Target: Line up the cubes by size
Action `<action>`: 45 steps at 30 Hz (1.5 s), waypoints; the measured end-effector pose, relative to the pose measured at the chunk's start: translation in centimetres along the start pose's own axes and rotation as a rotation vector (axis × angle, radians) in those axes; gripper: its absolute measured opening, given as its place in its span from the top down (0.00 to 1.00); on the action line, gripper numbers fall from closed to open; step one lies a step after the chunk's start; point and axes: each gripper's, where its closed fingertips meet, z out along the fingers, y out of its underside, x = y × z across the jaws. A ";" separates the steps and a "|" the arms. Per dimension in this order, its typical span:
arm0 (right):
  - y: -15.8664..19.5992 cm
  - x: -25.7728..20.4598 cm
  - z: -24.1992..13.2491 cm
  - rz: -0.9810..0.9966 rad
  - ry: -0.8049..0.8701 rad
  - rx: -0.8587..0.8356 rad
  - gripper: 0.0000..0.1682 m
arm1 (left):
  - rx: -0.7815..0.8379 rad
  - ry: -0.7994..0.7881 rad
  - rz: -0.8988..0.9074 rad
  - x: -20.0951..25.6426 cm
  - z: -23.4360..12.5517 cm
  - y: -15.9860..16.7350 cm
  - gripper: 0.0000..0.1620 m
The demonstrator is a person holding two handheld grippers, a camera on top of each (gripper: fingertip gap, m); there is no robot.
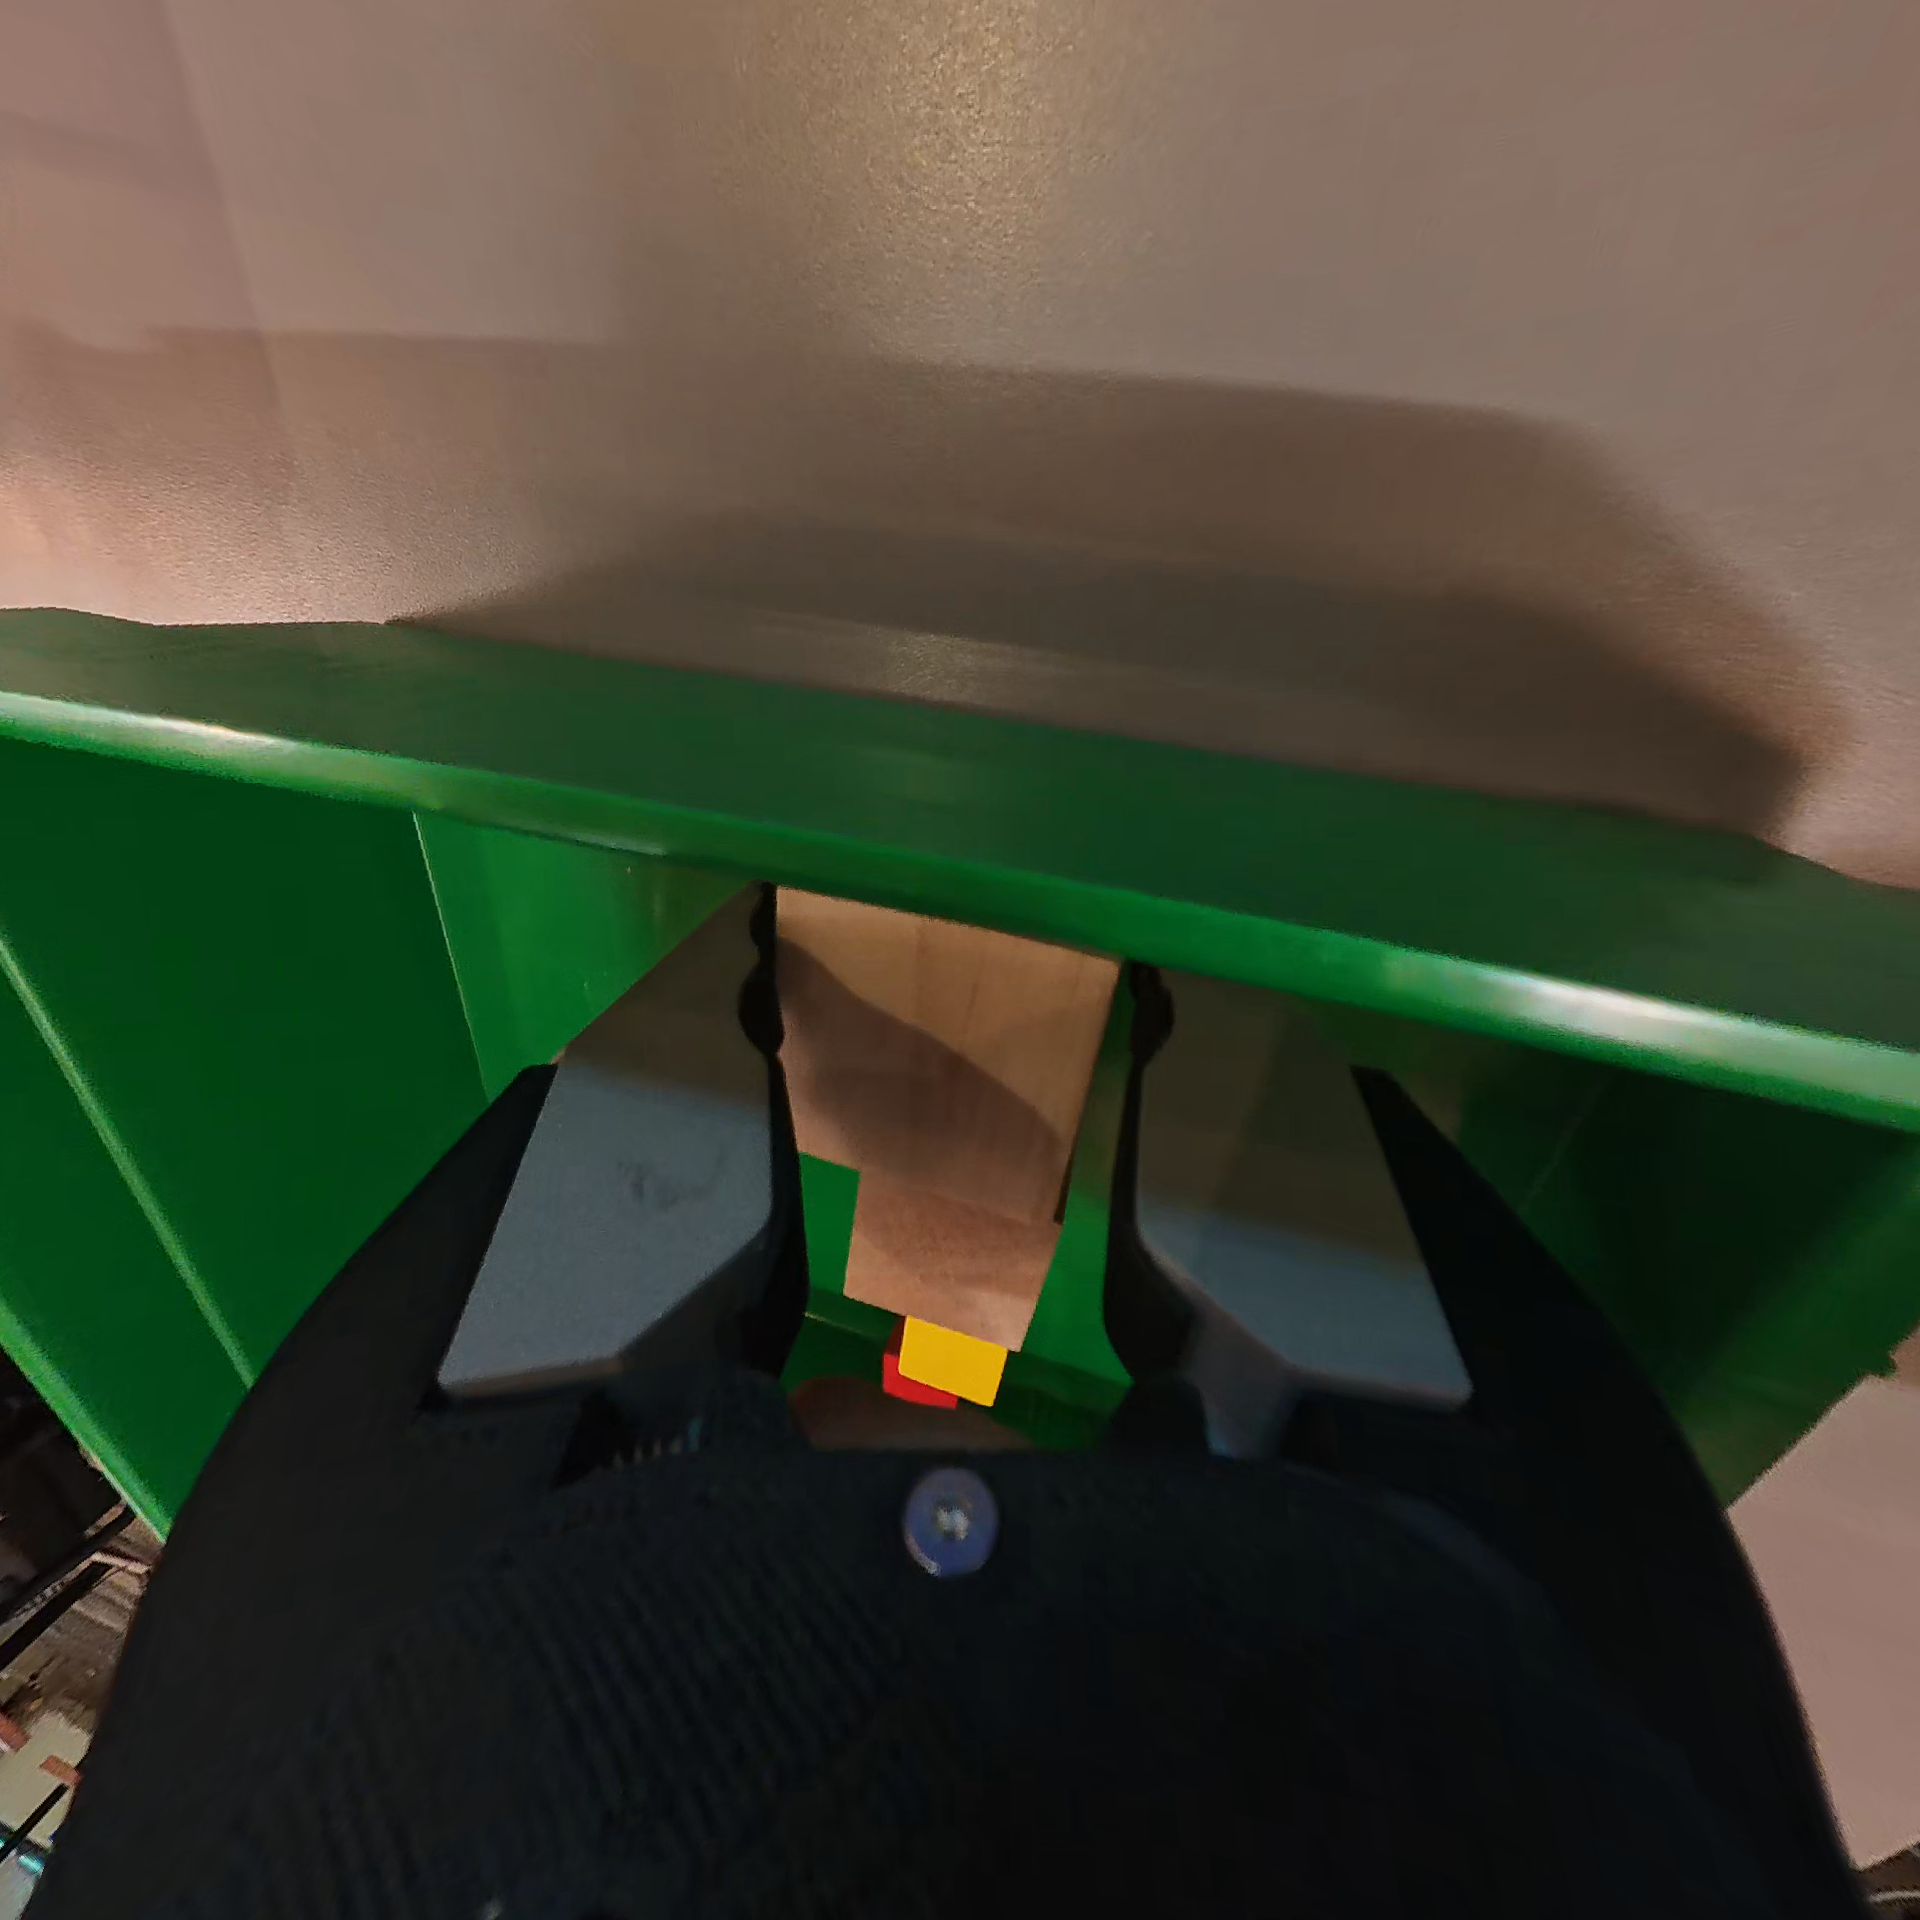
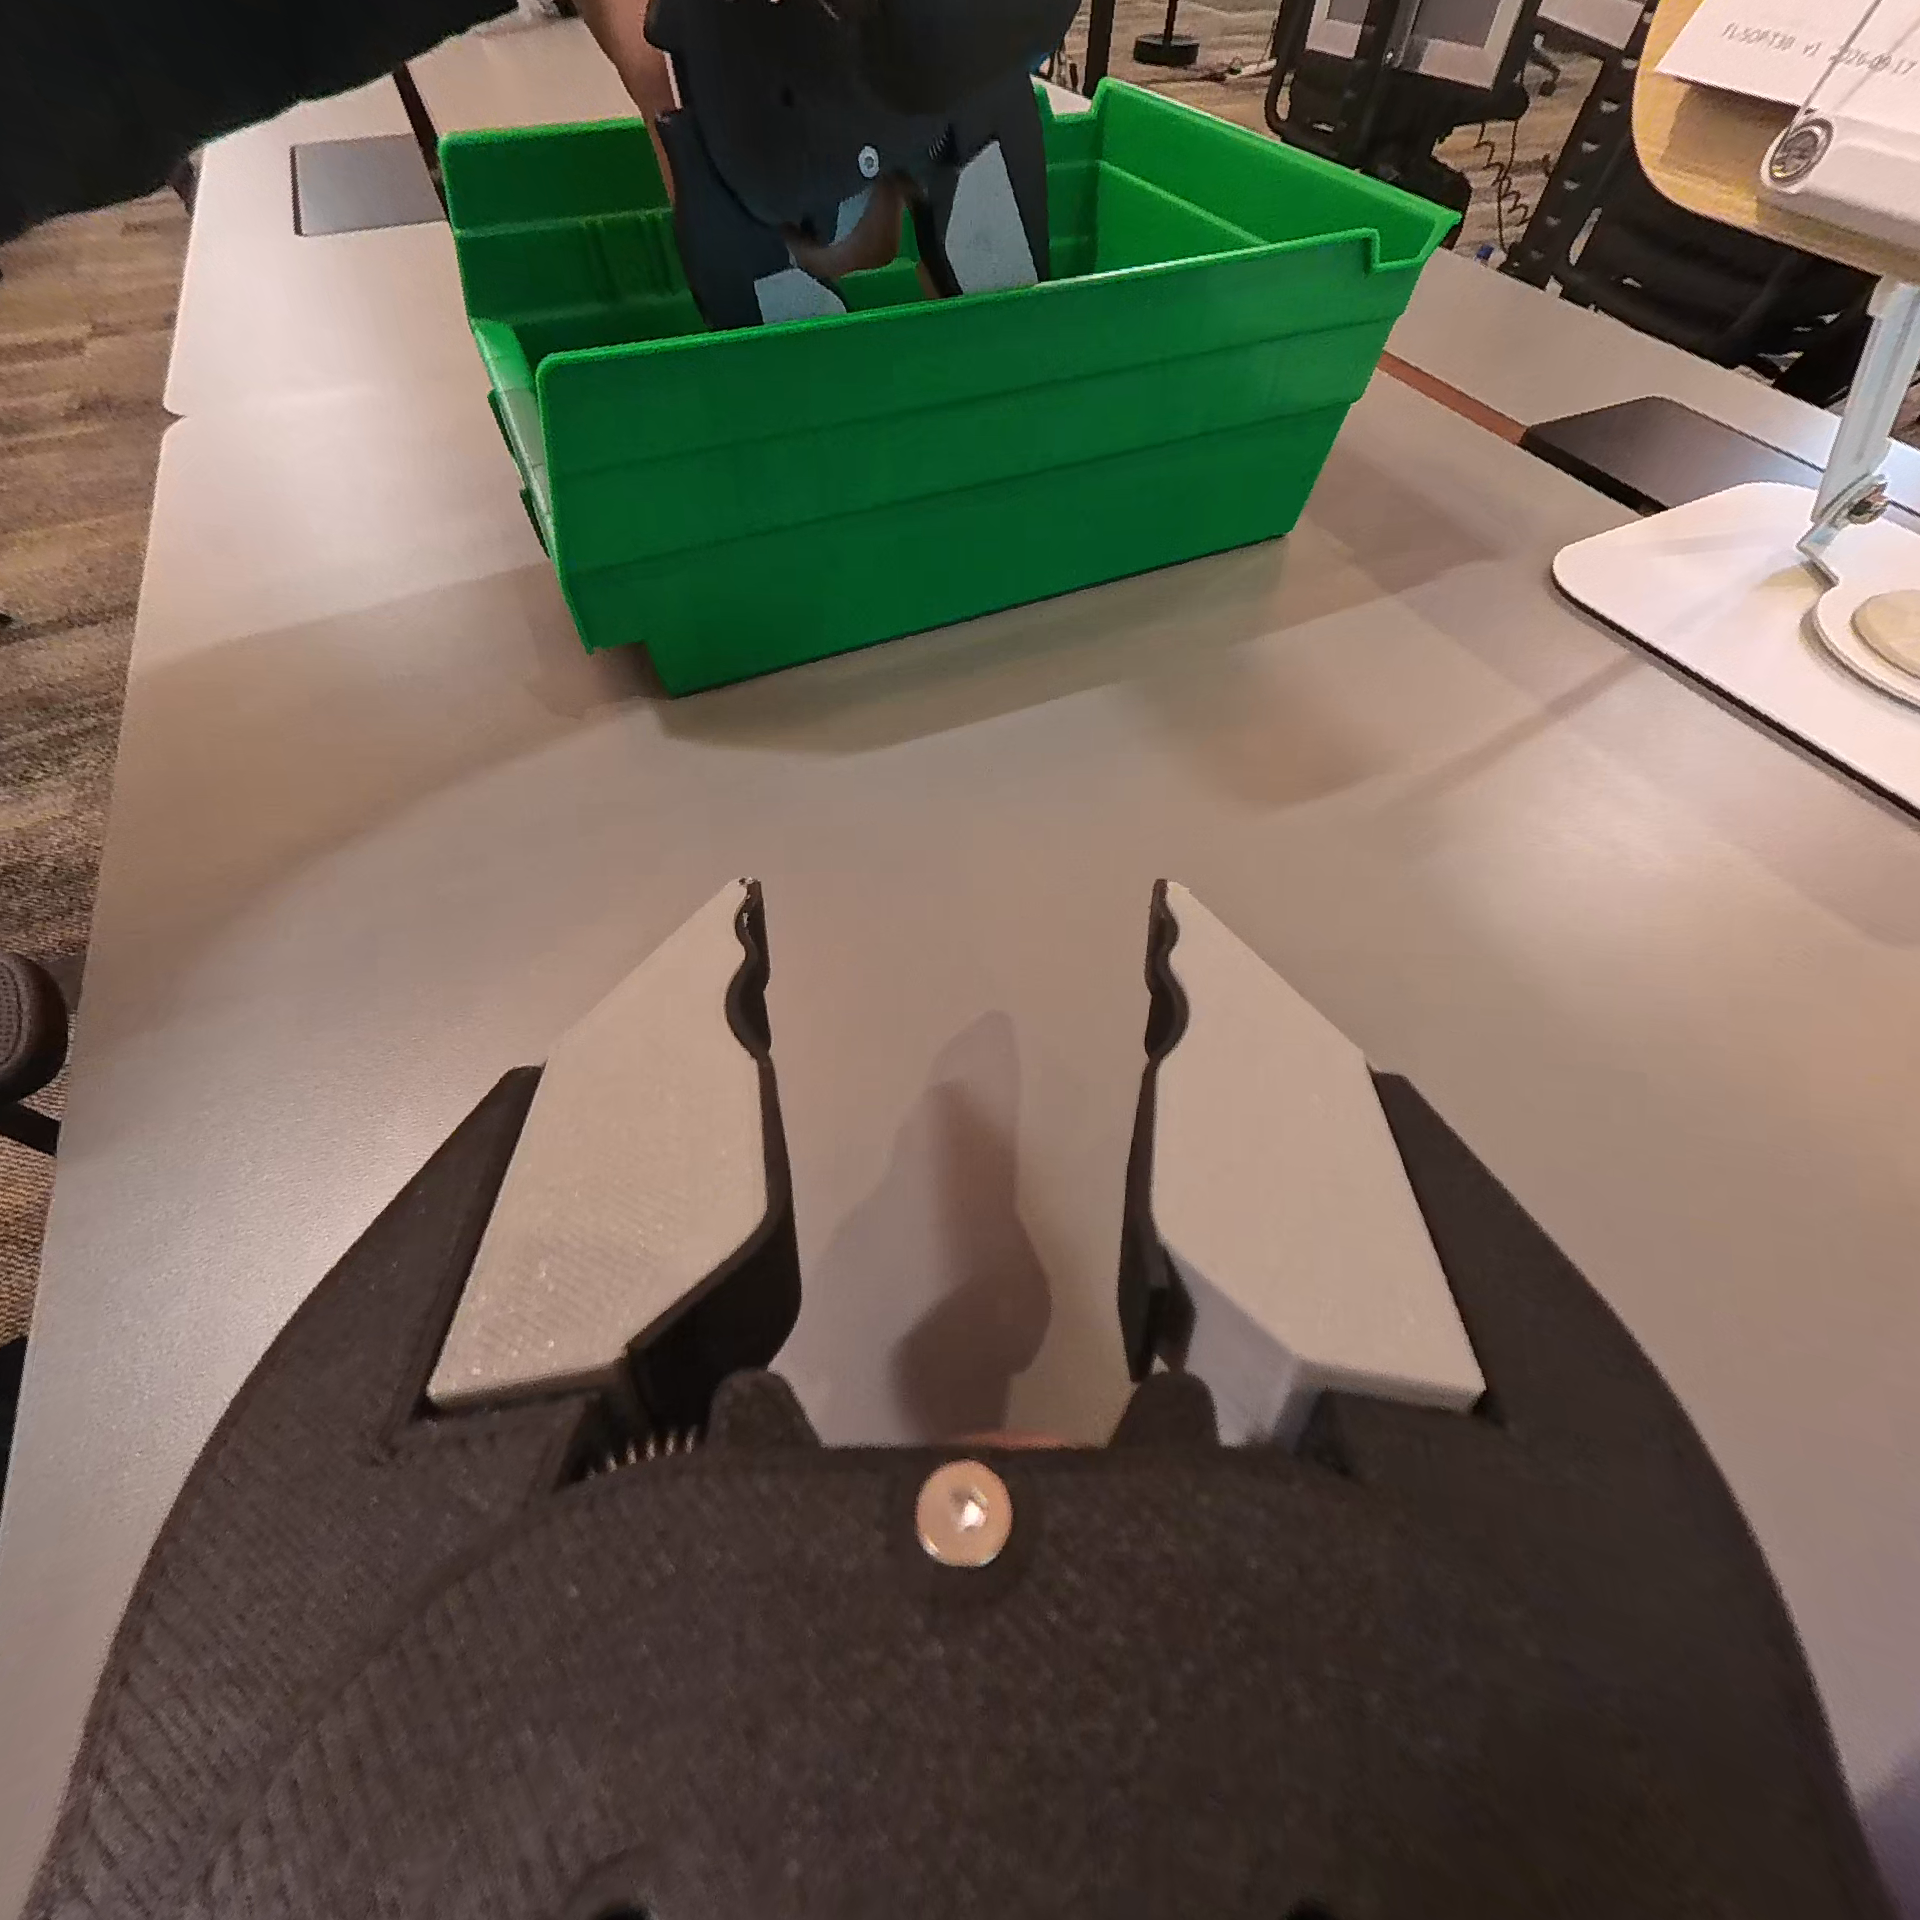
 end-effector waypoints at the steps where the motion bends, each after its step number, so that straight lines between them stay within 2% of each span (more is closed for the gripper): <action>1: 0.0 0.0 0.0 0.000 -0.001 -0.001 0.58 | 0.000 -0.001 0.000 0.0 0.0 0.0 0.60; 21: -0.1 -0.1 0.0 -0.002 -0.004 0.001 0.59 | 0.028 -0.032 0.054 0.2 -0.8 0.1 0.61; 25: -0.3 -0.1 -0.2 -0.001 -0.005 0.009 0.59 | 0.104 -0.130 0.036 -0.6 -2.3 -0.1 0.61; 30: -0.8 -0.3 -0.6 0.012 -0.033 0.033 0.58 | 0.309 -0.264 -0.060 -1.6 -6.0 -0.7 0.61; 34: -1.8 -1.0 -1.1 0.046 -0.106 0.071 0.58 | 0.428 -0.345 -0.102 -1.3 -8.8 -0.7 0.61; 38: -2.5 -3.1 -1.6 0.111 -0.286 0.092 0.56 | 0.512 -0.407 -0.075 -0.1 -11.3 -1.7 0.61; 41: -3.5 -4.7 -2.3 0.165 -0.416 0.122 0.54 | 0.573 -0.453 -0.023 1.0 -13.3 -3.4 0.61; 45: -5.6 -5.9 -3.6 0.216 -0.536 0.207 0.52 | 0.718 -0.507 0.054 2.8 -16.6 -7.3 0.61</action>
